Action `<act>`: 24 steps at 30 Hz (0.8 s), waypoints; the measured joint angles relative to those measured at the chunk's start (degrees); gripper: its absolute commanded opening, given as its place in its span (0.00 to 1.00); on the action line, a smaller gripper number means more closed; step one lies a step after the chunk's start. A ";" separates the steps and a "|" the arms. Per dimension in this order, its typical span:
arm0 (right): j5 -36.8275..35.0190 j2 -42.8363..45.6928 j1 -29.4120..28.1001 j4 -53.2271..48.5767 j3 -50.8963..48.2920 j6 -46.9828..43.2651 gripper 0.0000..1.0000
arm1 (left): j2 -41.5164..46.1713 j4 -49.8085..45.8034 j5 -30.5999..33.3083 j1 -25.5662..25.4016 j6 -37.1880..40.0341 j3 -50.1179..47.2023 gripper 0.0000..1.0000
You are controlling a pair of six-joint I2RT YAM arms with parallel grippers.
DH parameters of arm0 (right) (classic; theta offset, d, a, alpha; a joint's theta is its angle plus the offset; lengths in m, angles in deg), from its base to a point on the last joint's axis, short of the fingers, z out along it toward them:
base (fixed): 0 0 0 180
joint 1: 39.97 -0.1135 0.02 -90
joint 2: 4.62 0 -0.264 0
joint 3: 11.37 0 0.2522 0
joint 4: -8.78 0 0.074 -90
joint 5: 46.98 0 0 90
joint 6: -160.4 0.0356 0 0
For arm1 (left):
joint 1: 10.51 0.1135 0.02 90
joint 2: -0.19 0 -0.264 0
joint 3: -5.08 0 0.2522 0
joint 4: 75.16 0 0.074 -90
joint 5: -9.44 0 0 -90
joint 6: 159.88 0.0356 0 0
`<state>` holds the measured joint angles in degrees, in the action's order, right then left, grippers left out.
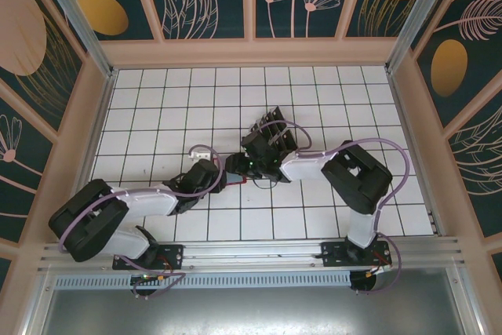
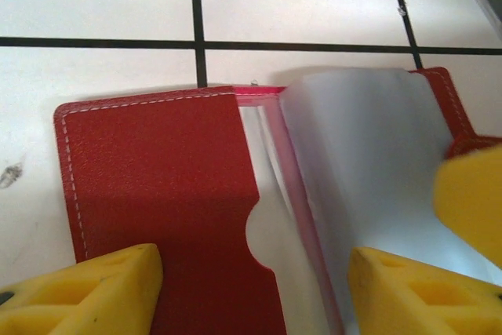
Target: Put the credit cards into the card holder
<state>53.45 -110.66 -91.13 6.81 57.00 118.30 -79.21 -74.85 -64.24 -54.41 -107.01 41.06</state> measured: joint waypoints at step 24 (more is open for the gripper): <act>2.71 -3.21 -0.46 4.00 2.43 2.21 0.49 | -0.94 0.98 -0.81 -0.20 1.18 -0.07 0.69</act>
<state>56.16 -113.87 -91.59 10.81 59.43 120.51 -80.15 -73.87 -65.05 -54.61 -105.83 41.00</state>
